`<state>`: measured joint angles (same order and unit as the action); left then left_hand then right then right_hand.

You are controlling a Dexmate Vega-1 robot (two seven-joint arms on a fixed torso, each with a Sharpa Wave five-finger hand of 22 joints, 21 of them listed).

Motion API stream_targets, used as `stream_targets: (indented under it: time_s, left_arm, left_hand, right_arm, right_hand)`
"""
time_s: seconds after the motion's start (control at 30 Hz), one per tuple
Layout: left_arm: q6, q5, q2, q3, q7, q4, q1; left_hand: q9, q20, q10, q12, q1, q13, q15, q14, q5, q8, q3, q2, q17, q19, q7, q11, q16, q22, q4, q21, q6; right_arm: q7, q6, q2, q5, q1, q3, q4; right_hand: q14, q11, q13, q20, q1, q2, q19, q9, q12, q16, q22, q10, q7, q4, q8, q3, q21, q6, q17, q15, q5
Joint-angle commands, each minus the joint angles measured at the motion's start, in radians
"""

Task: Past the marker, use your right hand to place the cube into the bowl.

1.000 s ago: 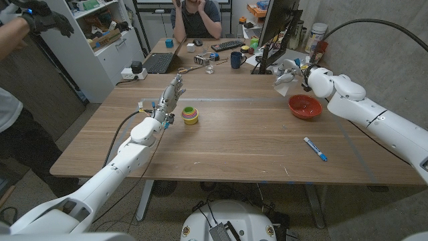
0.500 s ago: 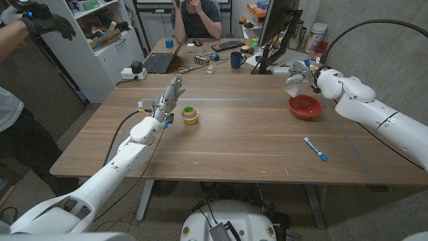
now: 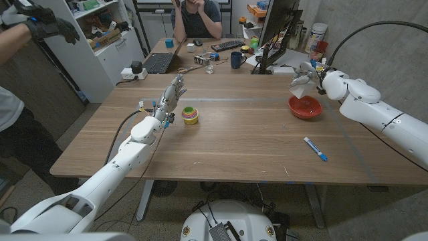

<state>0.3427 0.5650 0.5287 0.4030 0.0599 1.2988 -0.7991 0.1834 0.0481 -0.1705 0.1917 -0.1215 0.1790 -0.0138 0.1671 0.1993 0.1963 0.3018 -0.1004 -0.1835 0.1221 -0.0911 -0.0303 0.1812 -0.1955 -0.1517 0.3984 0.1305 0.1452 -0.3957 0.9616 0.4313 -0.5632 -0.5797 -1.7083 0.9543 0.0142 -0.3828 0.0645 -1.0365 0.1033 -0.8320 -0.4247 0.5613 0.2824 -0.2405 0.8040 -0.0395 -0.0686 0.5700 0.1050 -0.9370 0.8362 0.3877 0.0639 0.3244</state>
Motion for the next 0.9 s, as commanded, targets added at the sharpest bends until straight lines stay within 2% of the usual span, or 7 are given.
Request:
stream_targets:
  time_s: [0.03,0.3,0.6,0.9]
  left_arm:
    - [0.000,0.000,0.001,0.001,0.006,-0.012,0.007]
    - [-0.002,0.001,0.000,0.003,0.010,-0.011,0.009]
    - [-0.002,-0.004,0.004,-0.001,-0.006,-0.002,0.002]
    - [-0.008,-0.007,0.007,-0.002,-0.016,0.010,-0.002]
  left_hand:
    - [0.003,-0.001,-0.014,0.005,0.008,0.003,0.008,0.050,0.005,-0.001,-0.004,-0.001,-0.004,0.004,0.002,0.007,0.006,-0.003,-0.001,-0.001,-0.001]
    - [0.003,-0.001,-0.014,0.005,0.008,0.003,0.007,0.050,0.005,-0.001,-0.005,-0.001,-0.004,0.004,0.002,0.006,0.006,-0.003,-0.001,-0.002,-0.001]
    - [0.003,-0.001,-0.015,0.004,0.009,0.003,0.008,0.051,0.005,-0.001,-0.006,-0.001,-0.004,0.004,0.003,0.006,0.006,-0.003,-0.001,-0.002,0.000]
    - [0.003,-0.001,-0.014,0.005,0.009,0.003,0.008,0.050,0.006,-0.002,-0.007,0.000,-0.004,0.005,0.002,0.005,0.006,-0.003,-0.001,-0.002,0.000]
  right_arm:
    - [-0.013,-0.038,0.008,-0.023,-0.004,-0.004,0.025]
    - [-0.020,-0.043,0.008,-0.058,-0.008,-0.001,0.051]
    - [-0.014,-0.056,0.005,-0.051,0.008,-0.034,0.083]
    - [-0.029,-0.023,-0.004,-0.064,0.012,-0.051,0.119]
  right_hand:
    - [0.215,0.000,-0.005,0.165,-0.279,-0.261,-0.039,-0.003,-0.002,0.001,-0.001,0.006,-0.002,0.005,0.007,0.002,-0.006,0.013,0.005,-0.285,-0.005]
    - [0.214,0.001,-0.006,0.164,-0.279,-0.261,-0.037,-0.003,-0.004,0.000,0.002,0.007,-0.004,0.007,0.008,0.001,-0.005,0.015,0.006,-0.284,-0.006]
    - [0.215,-0.002,-0.005,0.164,-0.272,-0.264,-0.040,-0.003,-0.006,-0.001,0.005,0.009,-0.006,0.015,0.009,-0.001,-0.008,0.016,0.008,-0.284,-0.007]
    - [0.216,-0.003,-0.005,0.164,-0.273,-0.263,-0.040,-0.001,-0.006,-0.002,0.008,0.011,-0.007,0.017,0.009,-0.002,-0.009,0.017,0.009,-0.284,-0.007]
